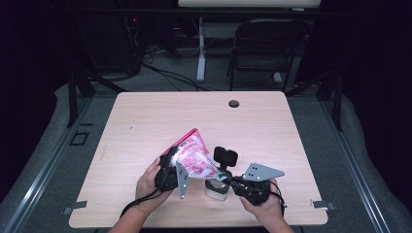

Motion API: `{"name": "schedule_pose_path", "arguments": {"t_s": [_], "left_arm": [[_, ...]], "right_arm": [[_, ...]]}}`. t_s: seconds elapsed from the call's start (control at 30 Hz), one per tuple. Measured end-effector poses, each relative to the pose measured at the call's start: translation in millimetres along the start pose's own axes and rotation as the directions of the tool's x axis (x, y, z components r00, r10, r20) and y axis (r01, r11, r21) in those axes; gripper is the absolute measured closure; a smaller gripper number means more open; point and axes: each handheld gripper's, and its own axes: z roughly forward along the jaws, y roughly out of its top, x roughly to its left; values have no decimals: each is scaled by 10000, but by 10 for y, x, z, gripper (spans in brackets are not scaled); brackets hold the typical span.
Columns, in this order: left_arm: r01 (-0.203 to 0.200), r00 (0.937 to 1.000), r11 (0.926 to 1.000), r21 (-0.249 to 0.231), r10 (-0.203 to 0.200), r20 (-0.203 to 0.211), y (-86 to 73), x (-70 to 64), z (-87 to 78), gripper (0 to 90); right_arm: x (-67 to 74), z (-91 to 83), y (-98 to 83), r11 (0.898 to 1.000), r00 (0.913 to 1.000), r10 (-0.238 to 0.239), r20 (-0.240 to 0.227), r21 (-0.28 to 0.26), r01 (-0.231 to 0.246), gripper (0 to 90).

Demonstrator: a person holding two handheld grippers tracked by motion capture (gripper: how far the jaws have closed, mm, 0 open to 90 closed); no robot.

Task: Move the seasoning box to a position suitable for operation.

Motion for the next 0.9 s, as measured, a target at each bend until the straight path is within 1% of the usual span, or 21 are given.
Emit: {"name": "schedule_pose_path", "arguments": {"t_s": [0.23,0.3,0.43,0.9], "left_arm": [[-113,9999,9999,-19,112,-80,3,4,-7,637],[-233,9996,9997,-82,231,-179,7,8,-8,638],[-318,9991,9994,-106,315,-270,13,15,-18,638],[-516,9978,9985,-157,509,-421,30,34,-30,638]], "right_arm": [[0,7,-6,10000,10000,-10,3,27,10,900],[2,8,-8,10000,10000,-18,-7,20,18,900],[-1,6,-12,10000,10000,-28,13,54,28,900],[5,21,-33,9999,10000,51,-6,93,-51,900]]}}
